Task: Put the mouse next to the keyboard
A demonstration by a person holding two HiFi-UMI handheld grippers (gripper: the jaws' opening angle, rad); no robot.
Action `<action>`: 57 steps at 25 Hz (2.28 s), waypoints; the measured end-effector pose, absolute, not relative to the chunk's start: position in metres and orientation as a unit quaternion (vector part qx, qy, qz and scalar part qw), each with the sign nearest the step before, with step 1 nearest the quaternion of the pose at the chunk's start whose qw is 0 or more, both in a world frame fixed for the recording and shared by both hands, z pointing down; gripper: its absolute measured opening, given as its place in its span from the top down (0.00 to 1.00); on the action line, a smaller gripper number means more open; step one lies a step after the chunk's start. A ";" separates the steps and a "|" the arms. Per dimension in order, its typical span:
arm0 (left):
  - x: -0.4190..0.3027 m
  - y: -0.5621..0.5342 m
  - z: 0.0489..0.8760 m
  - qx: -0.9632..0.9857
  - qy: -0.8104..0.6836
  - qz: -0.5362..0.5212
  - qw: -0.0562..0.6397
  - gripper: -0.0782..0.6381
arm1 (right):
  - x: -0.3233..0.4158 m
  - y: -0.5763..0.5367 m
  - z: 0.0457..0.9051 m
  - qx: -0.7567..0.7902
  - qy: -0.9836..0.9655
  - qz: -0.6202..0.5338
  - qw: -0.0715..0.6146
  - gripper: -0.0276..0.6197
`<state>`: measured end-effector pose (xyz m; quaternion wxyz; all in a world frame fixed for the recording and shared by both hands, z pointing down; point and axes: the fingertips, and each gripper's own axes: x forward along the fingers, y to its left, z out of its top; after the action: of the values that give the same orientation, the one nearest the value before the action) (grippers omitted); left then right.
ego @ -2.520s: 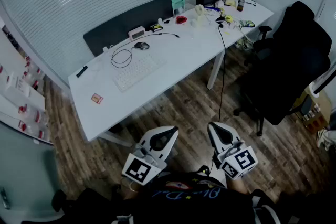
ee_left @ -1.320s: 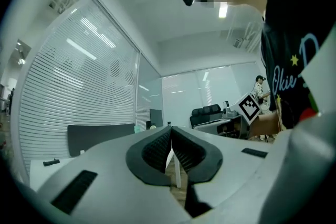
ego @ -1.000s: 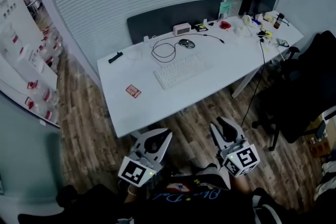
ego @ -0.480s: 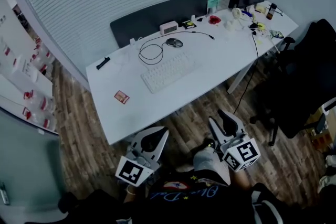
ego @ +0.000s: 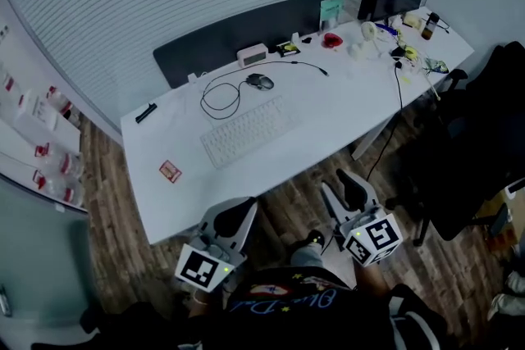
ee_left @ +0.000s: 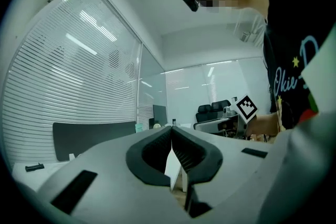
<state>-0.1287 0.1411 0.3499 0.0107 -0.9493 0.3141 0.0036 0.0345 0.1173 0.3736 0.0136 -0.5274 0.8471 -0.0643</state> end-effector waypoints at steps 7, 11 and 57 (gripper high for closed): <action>-0.065 0.100 0.347 -0.946 0.323 -0.005 0.009 0.89 | 0.094 0.076 0.373 -0.519 0.852 -0.070 0.019 0.74; -0.022 0.080 0.346 -0.948 0.317 -0.011 0.009 0.89 | 0.137 0.062 0.375 -0.522 0.849 -0.076 0.021 0.74; -0.022 -0.155 0.388 -0.867 0.498 -0.001 0.001 0.89 | 0.086 -0.241 0.408 -0.314 0.945 -0.059 -0.069 0.64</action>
<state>-0.0224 -0.1546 0.3879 0.0010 -0.8670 0.4982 -0.0014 0.0865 -0.2412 0.4080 -0.0691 -0.3135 0.9452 -0.0594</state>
